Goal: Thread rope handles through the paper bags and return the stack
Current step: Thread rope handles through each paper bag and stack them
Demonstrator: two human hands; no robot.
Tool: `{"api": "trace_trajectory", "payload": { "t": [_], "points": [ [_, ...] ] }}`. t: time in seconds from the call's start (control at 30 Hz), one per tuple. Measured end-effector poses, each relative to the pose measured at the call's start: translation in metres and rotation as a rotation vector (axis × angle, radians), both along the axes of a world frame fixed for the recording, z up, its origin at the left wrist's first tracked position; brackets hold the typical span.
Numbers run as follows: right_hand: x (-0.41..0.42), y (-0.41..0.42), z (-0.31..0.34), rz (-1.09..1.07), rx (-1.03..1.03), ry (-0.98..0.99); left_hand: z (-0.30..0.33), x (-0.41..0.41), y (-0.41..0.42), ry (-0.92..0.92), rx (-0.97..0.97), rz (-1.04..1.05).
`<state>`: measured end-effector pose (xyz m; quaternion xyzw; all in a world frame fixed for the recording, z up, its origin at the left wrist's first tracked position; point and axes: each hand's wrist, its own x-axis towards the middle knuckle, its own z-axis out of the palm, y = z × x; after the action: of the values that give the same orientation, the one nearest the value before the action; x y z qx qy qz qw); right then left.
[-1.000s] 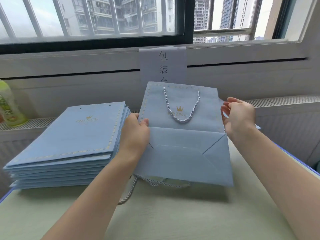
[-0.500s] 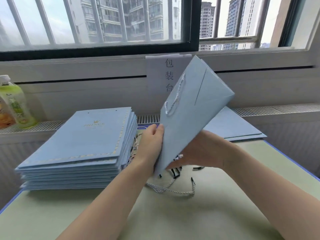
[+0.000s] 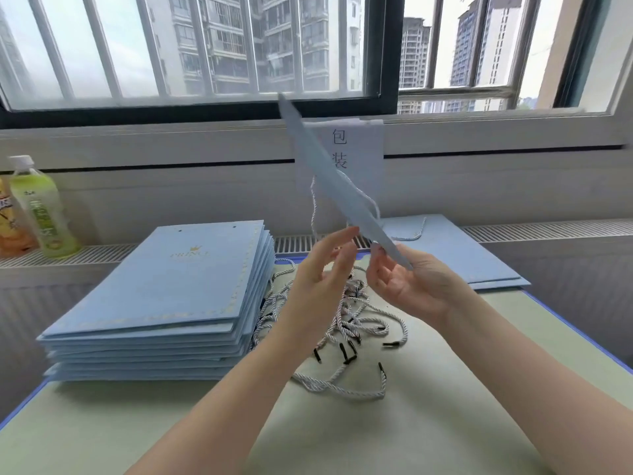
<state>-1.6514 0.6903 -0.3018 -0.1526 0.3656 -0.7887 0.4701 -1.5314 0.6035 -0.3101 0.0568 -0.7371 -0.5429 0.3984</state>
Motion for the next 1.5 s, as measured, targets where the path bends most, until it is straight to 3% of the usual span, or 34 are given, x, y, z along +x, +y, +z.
{"api": "trace_trajectory", "payload": {
  "t": [0.17,0.3,0.5,0.67,0.93,1.03,1.17,1.23,1.37,1.43,1.5],
  "points": [
    [-0.014,0.01,0.015,-0.234,0.016,0.04,0.01,0.007,-0.008,0.193,0.506,0.008],
    [-0.024,0.013,0.013,-0.32,0.036,0.214,0.011,0.011,-0.016,0.183,0.769,0.061],
    [-0.035,0.013,0.002,-0.431,0.055,0.389,0.003,0.006,-0.021,0.096,0.843,0.126],
    [-0.033,0.011,-0.007,-0.565,0.348,0.616,-0.007,0.004,-0.022,-0.034,0.752,0.19],
    [-0.038,0.008,-0.012,-0.607,0.412,0.672,-0.003,0.006,-0.023,-0.098,0.784,0.171],
    [-0.038,0.013,-0.006,-0.604,0.34,0.549,-0.001,0.007,-0.025,-0.096,0.828,0.122],
    [-0.037,0.014,0.004,-0.379,0.01,-0.005,0.001,0.007,-0.028,0.009,0.956,0.023],
    [-0.03,0.014,0.004,-0.21,-0.086,0.039,0.003,0.006,-0.027,0.076,0.994,-0.012],
    [-0.004,0.01,-0.003,0.239,-0.034,0.474,0.002,0.002,-0.019,0.098,0.925,-0.012],
    [0.005,0.002,-0.007,0.224,-0.005,0.444,0.001,0.001,-0.017,0.051,0.822,-0.002],
    [0.008,-0.007,-0.007,0.017,0.027,0.322,0.001,0.002,-0.018,-0.101,0.589,0.072]
  ]
}}
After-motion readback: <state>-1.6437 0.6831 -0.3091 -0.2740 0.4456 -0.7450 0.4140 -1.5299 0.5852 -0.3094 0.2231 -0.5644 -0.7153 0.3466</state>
